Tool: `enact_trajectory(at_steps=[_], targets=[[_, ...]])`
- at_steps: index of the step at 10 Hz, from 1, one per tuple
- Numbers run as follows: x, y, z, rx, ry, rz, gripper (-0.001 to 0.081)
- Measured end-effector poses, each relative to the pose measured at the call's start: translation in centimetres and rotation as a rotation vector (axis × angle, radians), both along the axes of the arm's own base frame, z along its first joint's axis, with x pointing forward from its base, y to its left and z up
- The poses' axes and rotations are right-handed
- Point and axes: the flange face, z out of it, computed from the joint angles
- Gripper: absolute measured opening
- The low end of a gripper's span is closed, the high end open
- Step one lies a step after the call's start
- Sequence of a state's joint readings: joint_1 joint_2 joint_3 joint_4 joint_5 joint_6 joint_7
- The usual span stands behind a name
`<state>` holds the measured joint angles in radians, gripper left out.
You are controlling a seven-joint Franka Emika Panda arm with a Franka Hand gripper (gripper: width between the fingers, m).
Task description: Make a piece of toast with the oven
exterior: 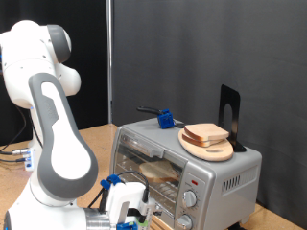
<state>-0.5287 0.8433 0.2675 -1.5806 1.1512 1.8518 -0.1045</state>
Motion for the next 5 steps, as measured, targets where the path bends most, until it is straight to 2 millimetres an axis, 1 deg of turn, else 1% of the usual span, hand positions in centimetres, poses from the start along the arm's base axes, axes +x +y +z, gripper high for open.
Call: enact_trajectory(at_steps=[2,5], targets=[[0.0,0.8,-0.2,0.02,-0.005,0.004,0.0682],[0.3,2.9,-0.6,0.032,-0.013,0.017,0.0682]])
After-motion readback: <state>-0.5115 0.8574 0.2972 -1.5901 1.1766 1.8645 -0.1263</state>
